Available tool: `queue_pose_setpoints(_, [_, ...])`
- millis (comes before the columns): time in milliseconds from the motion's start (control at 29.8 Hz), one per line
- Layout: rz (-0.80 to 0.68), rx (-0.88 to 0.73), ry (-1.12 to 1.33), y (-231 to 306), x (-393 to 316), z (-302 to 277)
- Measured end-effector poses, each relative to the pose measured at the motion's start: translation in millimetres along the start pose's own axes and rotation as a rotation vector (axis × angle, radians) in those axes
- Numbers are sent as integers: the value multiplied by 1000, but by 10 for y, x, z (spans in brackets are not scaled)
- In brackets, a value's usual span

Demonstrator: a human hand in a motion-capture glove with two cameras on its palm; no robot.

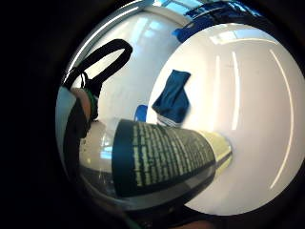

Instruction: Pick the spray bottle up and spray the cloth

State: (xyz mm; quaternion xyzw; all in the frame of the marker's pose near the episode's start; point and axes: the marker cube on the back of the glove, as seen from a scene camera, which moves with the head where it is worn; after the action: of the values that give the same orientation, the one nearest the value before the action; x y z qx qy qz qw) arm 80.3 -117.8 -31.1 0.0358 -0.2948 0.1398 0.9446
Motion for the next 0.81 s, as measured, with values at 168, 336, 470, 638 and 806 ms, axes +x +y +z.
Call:
queue_pose_setpoints(168, [-42, 45, 27, -10, -14, 38])
queue_pose_setpoints(336, [-67, 75, 29, -5, -4, 50])
queue_pose_setpoints(470, [-86, 143, 68, -3, -15, 35])
queue_pose_setpoints(638, [-100, 200, 100, -2, -32, 9])
queue_pose_setpoints(806, [-112, 211, 106, -23, -70, 12])
